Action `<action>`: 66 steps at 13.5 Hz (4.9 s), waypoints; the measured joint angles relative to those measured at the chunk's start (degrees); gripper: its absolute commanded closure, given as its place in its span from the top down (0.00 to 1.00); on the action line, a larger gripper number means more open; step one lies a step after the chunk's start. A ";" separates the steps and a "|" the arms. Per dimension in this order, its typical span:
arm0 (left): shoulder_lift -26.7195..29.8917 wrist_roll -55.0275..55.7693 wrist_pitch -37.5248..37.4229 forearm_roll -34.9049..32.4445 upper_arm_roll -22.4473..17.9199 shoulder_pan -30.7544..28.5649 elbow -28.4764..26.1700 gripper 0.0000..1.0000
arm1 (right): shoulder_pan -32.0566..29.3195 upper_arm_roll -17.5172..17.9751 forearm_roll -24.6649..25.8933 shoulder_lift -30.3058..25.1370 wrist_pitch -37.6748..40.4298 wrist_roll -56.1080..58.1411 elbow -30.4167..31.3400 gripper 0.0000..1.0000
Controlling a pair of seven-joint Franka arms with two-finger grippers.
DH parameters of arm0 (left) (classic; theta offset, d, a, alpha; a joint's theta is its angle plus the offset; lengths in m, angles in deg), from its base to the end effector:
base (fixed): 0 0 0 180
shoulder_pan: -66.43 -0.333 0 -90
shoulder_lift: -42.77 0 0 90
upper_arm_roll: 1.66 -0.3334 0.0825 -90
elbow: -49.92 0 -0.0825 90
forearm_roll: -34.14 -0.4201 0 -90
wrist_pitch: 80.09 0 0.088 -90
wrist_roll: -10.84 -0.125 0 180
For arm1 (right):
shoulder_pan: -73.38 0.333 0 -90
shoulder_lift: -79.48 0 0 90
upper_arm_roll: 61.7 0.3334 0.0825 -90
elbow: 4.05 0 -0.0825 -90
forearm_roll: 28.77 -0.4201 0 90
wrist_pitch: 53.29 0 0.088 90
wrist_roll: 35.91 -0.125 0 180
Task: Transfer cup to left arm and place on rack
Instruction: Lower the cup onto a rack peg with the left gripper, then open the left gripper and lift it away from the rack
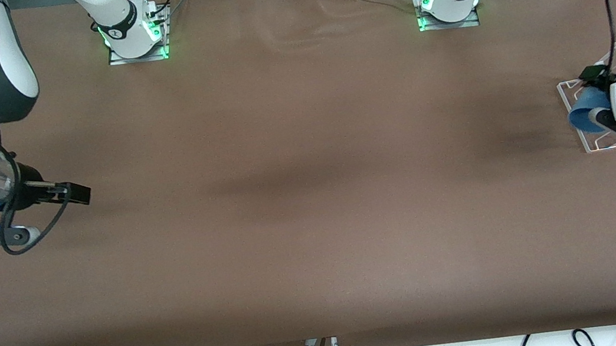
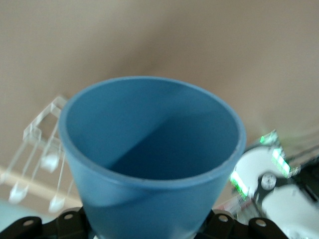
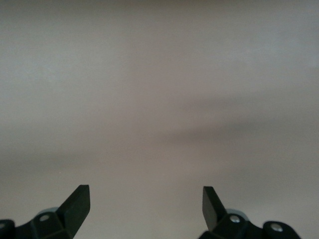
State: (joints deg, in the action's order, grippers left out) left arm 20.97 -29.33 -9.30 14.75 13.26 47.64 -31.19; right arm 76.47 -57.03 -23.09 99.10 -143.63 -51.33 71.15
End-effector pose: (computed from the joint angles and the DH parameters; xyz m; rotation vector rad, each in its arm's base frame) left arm 0.6293 0.1150 0.4561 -2.8398 0.9113 0.9170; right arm 0.6894 0.0726 0.5357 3.0478 -0.2029 -0.0936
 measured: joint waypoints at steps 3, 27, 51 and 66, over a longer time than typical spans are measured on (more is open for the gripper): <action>-0.92 -0.11 -4.49 -9.24 0.00 -0.80 -0.49 0.00 | -1.47 -0.12 0.10 -5.66 0.20 0.00 2.76 1.00; -12.47 2.20 -16.95 -36.97 -0.70 -3.50 -20.74 0.00 | -2.68 0.15 -0.17 -10.24 0.15 7.65 7.67 1.00; -13.95 3.64 -13.75 -38.87 -0.71 -5.34 -21.96 0.28 | -2.68 0.14 -0.93 -10.24 0.15 7.67 7.68 1.00; -13.88 3.69 -13.58 -38.89 -0.37 -5.77 -21.11 1.00 | -2.68 0.15 -0.97 -10.24 0.15 7.67 7.68 1.00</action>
State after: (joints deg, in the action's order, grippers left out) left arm 7.09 -25.64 -22.88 -24.14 12.89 41.86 -52.30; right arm 73.79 -56.89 -24.06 88.86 -143.48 -43.66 78.83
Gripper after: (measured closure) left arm 0.000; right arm 0.000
